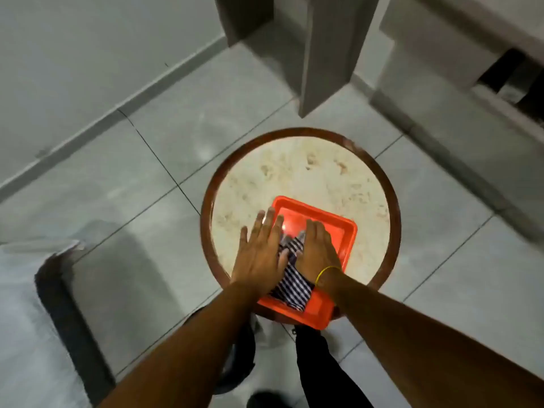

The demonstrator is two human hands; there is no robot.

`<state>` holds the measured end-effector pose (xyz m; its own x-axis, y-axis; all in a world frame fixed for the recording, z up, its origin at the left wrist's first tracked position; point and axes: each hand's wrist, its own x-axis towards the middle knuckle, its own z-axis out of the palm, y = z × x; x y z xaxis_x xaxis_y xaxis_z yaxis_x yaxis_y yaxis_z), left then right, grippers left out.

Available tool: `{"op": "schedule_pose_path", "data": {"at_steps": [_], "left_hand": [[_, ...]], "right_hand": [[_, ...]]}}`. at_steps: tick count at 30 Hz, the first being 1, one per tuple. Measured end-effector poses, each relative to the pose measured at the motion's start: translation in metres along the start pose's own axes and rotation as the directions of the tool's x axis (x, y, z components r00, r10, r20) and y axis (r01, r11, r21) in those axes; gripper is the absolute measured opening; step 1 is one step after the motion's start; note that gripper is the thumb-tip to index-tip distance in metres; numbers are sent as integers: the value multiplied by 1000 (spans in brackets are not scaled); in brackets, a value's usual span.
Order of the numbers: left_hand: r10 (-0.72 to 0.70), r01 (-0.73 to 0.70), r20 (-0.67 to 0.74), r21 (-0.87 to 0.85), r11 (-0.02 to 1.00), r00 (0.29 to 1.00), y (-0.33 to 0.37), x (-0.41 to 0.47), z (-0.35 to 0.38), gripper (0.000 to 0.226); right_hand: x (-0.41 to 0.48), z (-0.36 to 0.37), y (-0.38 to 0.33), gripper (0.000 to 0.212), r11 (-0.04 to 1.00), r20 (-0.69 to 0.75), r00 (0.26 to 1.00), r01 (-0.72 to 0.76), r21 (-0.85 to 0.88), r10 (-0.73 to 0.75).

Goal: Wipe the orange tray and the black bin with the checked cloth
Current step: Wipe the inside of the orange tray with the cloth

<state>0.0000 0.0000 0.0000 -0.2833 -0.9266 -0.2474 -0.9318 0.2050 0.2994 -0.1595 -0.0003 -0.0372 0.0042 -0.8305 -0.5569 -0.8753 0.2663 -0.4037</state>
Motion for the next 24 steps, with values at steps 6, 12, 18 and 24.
{"op": "schedule_pose_path", "data": {"at_steps": [6, 12, 18, 24], "left_hand": [[39, -45, 267, 15, 999, 963, 3, 7, 86, 76], [21, -47, 304, 78, 996, 952, -4, 24, 97, 77], [50, -102, 270, 183, 978, 962, -4, 44, 84, 53], [126, -187, 240, 248, 951, 963, -12, 40, 73, 27]], "right_hand": [[8, 54, 31, 92, 989, -116, 986, -130, -68, 122], [16, 65, 23, 85, 981, -56, 982, -173, 86, 178], [27, 60, 17, 32, 984, 27, 986, -162, -70, 165], [20, 42, 23, 21, 999, 45, 998, 52, -14, -52]]}}
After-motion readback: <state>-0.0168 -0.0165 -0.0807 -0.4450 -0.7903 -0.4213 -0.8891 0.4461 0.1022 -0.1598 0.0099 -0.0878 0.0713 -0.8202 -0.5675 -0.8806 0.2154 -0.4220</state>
